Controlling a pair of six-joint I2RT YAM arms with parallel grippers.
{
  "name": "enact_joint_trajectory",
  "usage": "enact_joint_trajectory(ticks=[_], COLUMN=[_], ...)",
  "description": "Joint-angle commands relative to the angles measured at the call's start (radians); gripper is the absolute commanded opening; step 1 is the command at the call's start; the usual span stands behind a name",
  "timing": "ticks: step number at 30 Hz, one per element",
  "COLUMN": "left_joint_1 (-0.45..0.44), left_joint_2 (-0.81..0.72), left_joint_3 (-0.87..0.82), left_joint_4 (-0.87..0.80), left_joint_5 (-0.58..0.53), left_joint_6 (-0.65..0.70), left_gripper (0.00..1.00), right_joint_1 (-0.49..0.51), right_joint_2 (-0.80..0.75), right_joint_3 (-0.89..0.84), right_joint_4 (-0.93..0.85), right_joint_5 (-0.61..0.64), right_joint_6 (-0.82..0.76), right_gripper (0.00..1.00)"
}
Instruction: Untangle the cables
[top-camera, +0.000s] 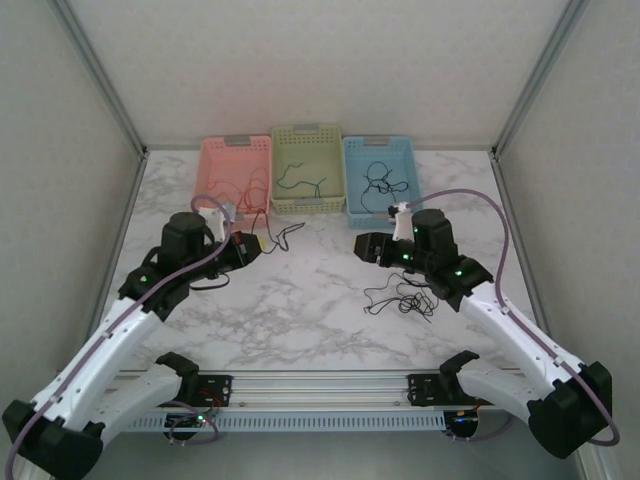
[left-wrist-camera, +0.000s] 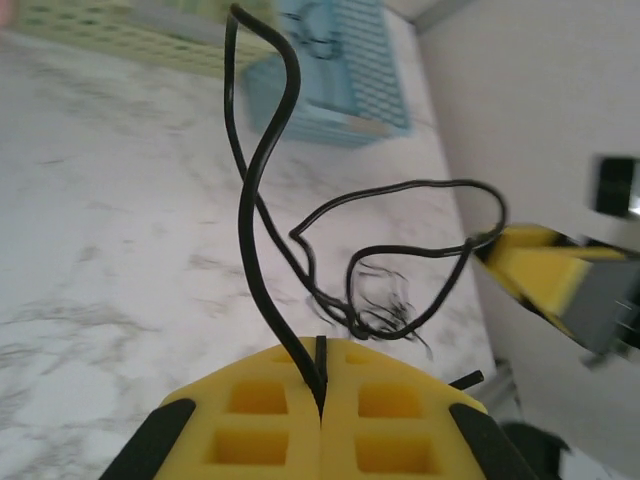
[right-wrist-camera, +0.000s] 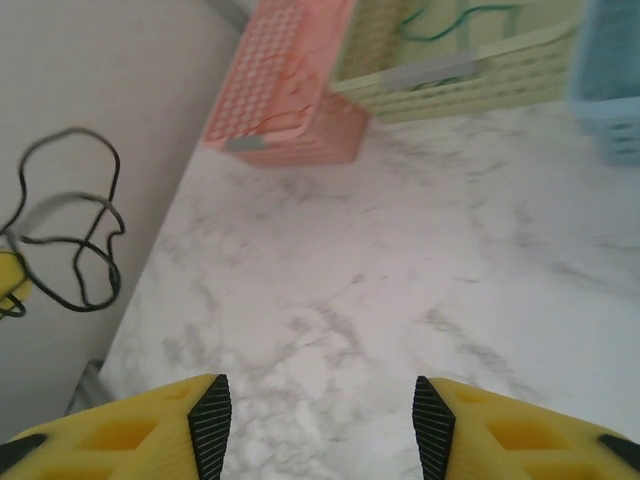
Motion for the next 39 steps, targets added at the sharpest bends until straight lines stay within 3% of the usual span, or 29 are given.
enact_joint_trajectory(ticks=[1,6,12,18,22,27,33,39], left_joint_1=[-0.032,-0.036,-0.038,-0.039,-0.040,-0.048,-0.053,-0.060], left_joint_2=[-0.048,-0.062,-0.061,-0.076,-0.093,-0.107,-0.101,-0.128], left_joint_3=[0.054,0.079,0.072,0.083,0.077,0.071,0.071,0.057], left_joint_4=[-0.089,-0.132,-0.100,-0.116,-0.110,-0.085,-0.099,-0.089], left_joint_5=[0.118,0.113,0.135,0.091,-0.041,-0.123,-0.156,-0.174], left_joint_6=[0.090,0.122,0.134,0.154,0.176,0.223,0.252,0.261], left_gripper=[0.00,0.00,0.00,0.00,0.00,0.00,0.00,0.00], right_joint_1=[0.038,0.110,0.150,0.184,0.231,0.286,0.313,0.351], right_joint_2=[0.037,0.026,0.016,0.072,0.098,0.116,0.201,0.286], right_joint_3=[0.058,0.097,0.128,0.183,0.206,0.229,0.263,0.351], right_joint_4=[0.107,0.158,0.194,0.176,0.176,0.144,0.203,0.201], right_joint_5=[-0.134,-0.148,-0.161,-0.134,-0.095,0.037,0.045,0.068], right_joint_6=[-0.003,0.051,0.123,0.335,0.531,0.595,0.727,0.760], right_gripper=[0.55,0.58,0.69,0.66,0.65,0.65,0.60,0.56])
